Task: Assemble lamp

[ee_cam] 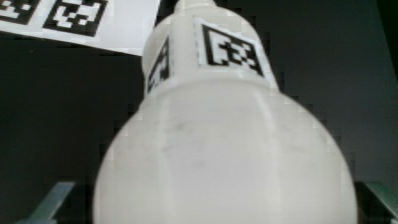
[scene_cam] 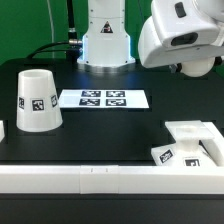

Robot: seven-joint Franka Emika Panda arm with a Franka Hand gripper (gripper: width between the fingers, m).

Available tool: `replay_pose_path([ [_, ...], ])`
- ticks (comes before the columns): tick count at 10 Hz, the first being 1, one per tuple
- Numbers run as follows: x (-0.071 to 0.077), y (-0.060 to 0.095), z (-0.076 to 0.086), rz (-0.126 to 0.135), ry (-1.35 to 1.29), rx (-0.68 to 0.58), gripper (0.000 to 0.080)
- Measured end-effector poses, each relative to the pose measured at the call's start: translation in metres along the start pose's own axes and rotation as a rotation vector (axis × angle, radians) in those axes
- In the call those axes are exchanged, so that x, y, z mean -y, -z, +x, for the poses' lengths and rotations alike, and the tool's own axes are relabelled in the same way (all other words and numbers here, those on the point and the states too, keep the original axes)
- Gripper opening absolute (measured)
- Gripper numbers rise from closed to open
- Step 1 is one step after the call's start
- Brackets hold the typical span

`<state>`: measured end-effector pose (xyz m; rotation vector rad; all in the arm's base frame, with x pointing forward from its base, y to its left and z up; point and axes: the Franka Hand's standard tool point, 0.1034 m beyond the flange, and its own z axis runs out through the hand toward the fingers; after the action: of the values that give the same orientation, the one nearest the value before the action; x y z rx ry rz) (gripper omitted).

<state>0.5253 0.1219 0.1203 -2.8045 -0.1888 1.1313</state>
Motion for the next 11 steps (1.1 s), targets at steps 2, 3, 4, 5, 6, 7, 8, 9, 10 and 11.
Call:
replay_pose_path([
  [2,0.000,0.010,0.011,-0.007,-0.004,-0.165,0.0576],
  [3,0.000,0.011,0.013,-0.010,-0.007,-0.224,0.0576],
  [4,-0.003,0.017,0.022,-0.011,-0.011,-0.310,0.0576],
  [5,-0.007,0.026,0.020,0.012,-0.013,-0.351,0.0576],
  [6,-0.014,0.043,0.020,0.036,-0.021,-0.416,0.0576],
  [7,-0.019,0.054,0.020,0.035,-0.029,-0.478,0.0576],
  [8,-0.017,0.053,0.024,0.028,-0.029,-0.545,0.0576],
  [9,-0.018,0.054,0.028,0.021,-0.032,-0.622,0.0576],
  [10,-0.020,0.058,0.030,0.012,-0.036,-0.710,0.0576],
  [11,-0.022,0.058,0.031,0.004,-0.039,-0.790,0.0576],
])
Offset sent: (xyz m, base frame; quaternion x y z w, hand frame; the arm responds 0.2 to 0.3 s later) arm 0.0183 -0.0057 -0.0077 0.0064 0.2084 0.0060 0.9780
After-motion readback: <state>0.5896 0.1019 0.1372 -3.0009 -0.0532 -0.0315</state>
